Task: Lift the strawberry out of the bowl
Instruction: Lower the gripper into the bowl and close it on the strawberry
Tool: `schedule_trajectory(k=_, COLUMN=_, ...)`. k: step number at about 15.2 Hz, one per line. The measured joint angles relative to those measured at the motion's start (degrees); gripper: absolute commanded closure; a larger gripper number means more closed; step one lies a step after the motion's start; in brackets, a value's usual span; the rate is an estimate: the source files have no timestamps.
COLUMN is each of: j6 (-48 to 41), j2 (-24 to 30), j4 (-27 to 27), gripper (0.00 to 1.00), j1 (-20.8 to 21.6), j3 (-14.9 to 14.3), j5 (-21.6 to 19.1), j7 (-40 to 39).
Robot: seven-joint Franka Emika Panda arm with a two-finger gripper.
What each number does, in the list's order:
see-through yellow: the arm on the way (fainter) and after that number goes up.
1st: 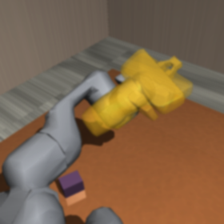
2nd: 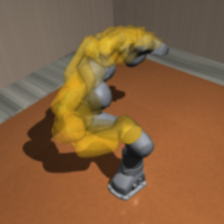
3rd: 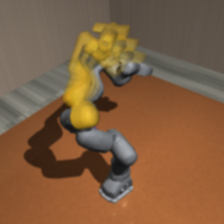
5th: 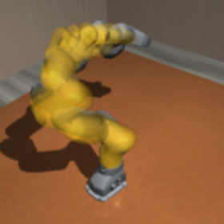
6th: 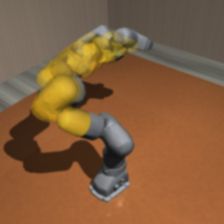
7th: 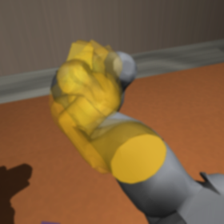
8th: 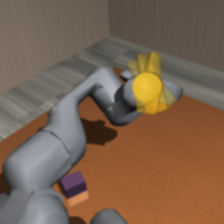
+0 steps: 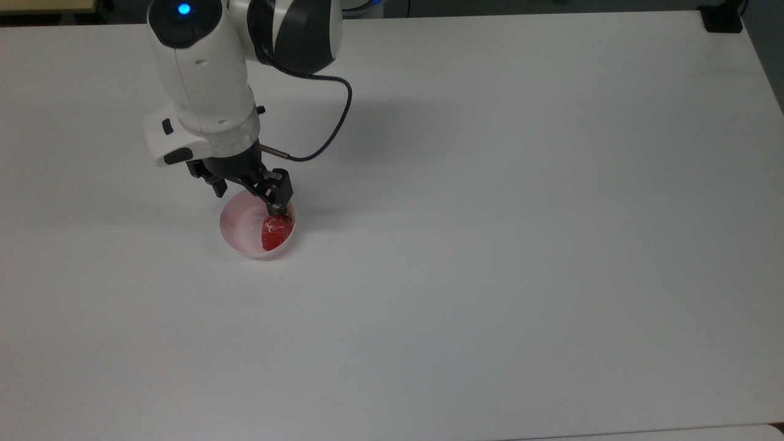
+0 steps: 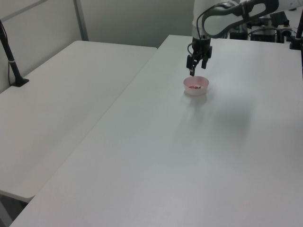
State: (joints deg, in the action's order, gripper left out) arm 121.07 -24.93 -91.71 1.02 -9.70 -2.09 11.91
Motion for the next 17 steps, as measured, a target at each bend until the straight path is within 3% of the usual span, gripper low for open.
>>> schedule_trajectory(k=9, j6=3.3, j2=-4.5, j4=-0.1, gripper=0.11, j1=1.2, j3=0.2, j5=0.0, j7=4.5)
schedule_trajectory(k=17, j6=3.7, j2=-6.4, j4=-0.2, gripper=0.29, j1=1.4, j3=0.2, j5=0.0, j7=4.6)
